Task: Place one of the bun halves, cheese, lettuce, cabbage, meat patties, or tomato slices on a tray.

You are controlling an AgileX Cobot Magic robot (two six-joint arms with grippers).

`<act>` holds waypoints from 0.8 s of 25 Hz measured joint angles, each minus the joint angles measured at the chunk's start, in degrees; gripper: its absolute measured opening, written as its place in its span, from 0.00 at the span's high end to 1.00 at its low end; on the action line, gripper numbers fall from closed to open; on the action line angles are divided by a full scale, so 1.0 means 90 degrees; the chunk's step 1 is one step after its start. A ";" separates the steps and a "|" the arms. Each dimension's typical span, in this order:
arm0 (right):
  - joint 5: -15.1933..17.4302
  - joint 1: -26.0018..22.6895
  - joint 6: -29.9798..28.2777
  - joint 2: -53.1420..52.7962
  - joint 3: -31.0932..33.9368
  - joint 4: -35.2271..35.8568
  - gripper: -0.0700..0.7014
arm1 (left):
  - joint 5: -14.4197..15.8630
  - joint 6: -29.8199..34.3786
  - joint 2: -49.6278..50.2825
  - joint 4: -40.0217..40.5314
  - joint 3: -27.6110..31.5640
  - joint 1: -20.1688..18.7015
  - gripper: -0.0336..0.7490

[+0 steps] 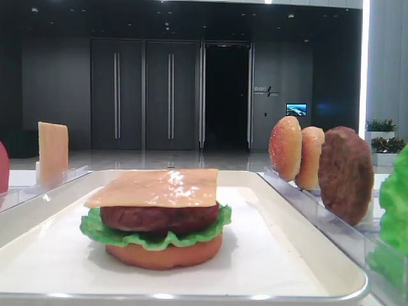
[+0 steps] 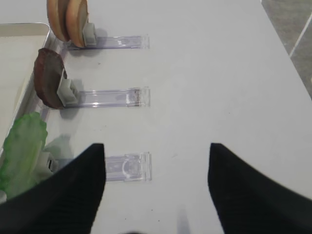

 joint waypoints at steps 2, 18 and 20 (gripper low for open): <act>0.0000 0.0000 0.0000 0.0000 0.0000 0.0000 0.31 | -0.0024 0.0063 -0.0133 -0.0056 0.0030 0.0000 0.46; 0.0000 0.0000 0.0000 0.0000 0.0000 0.0000 0.31 | -0.0305 0.0469 -0.0313 -0.0327 0.0191 0.0000 0.46; 0.0000 0.0000 0.0000 0.0000 0.0000 0.0000 0.31 | -0.0305 0.0469 -0.0313 -0.0341 0.0191 0.0000 0.46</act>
